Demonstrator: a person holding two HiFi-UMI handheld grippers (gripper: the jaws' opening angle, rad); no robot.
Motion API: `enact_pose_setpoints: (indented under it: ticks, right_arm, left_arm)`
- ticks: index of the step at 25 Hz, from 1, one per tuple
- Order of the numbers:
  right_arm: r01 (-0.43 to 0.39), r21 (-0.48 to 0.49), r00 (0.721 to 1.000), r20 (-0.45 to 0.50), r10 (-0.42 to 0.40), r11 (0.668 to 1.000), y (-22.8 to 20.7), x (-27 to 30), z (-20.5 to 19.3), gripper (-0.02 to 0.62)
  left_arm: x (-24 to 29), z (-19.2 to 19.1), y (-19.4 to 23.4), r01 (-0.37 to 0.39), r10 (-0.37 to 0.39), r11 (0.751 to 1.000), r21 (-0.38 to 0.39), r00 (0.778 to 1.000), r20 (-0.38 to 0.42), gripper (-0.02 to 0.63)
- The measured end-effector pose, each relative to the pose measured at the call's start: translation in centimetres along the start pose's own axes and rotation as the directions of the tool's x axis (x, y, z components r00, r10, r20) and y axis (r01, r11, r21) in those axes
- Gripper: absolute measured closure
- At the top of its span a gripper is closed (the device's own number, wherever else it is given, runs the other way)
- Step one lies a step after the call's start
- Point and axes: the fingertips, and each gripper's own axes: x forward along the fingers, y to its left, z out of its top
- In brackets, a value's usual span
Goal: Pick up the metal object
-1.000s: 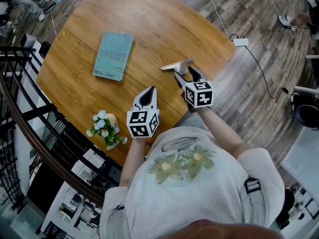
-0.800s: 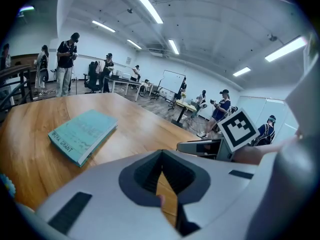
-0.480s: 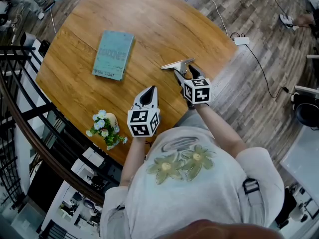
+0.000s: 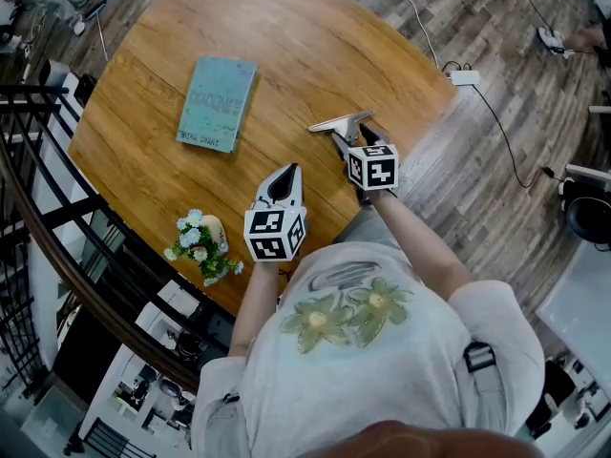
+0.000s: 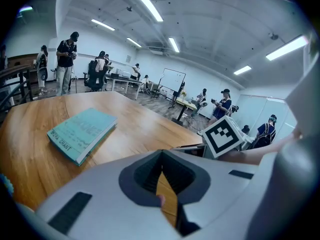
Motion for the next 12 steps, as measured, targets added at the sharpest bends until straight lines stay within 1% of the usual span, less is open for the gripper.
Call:
enact_pose_setpoints:
  ticks: [12]
  right_arm:
    - [0.056,0.002,0.997,-0.052,-0.056,0.998,-0.5,1.7,-1.4,0.305]
  left_arm:
    - [-0.2,-0.4,0.0,-0.004,0.004,1.0,0.007,1.0,-0.015,0.592]
